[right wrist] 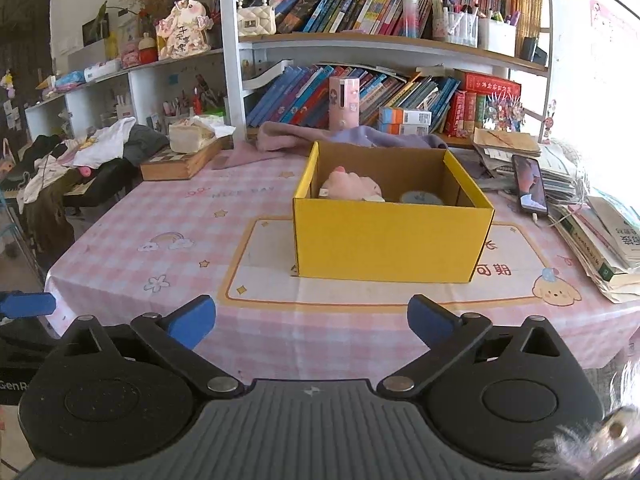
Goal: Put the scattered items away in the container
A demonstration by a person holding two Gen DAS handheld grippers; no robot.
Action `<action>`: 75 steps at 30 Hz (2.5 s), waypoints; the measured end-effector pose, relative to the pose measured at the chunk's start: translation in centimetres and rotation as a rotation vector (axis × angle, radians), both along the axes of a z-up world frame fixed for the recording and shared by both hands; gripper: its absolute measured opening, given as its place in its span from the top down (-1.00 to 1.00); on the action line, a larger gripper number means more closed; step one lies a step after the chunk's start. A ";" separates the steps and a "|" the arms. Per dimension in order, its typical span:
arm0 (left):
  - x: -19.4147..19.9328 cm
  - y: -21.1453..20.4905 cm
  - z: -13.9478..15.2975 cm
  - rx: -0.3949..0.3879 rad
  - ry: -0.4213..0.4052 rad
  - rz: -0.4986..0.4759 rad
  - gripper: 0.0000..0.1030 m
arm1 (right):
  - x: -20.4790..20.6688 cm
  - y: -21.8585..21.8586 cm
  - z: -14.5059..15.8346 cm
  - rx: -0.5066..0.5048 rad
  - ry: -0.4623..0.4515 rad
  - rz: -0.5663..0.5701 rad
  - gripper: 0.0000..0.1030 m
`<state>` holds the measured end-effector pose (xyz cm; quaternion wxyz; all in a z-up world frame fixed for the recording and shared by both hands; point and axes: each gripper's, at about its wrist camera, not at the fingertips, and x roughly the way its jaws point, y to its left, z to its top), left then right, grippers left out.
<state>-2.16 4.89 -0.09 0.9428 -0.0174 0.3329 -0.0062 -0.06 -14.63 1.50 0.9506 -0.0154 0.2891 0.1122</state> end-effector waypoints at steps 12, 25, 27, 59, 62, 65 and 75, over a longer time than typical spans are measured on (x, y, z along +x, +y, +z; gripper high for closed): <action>-0.5 0.6 0.1 -0.034 0.008 0.037 -1.00 | 0.0 -0.4 -0.4 -0.002 0.040 -0.018 -1.00; -0.6 0.3 0.6 -0.034 -0.009 0.051 -1.00 | 0.6 -2.5 -1.2 0.107 0.170 -0.059 -1.00; -0.7 0.5 0.7 -0.049 -0.012 0.055 -1.00 | 0.7 -2.6 -1.2 0.103 0.186 -0.059 -1.00; -0.5 -0.2 0.5 0.051 -0.038 0.035 -1.00 | 0.4 -1.4 -0.5 0.016 0.109 0.001 -1.00; -1.0 -0.1 0.9 0.041 -0.074 0.021 -1.00 | 0.4 -1.3 -0.4 0.011 0.106 0.002 -1.00; -0.8 -0.2 0.9 0.049 -0.066 0.021 -1.00 | 0.4 -1.2 -0.4 0.004 0.104 0.001 -1.00; -0.1 0.3 0.1 0.047 -0.009 0.042 -1.00 | 0.7 -1.3 -0.4 -0.005 0.106 -0.015 -1.00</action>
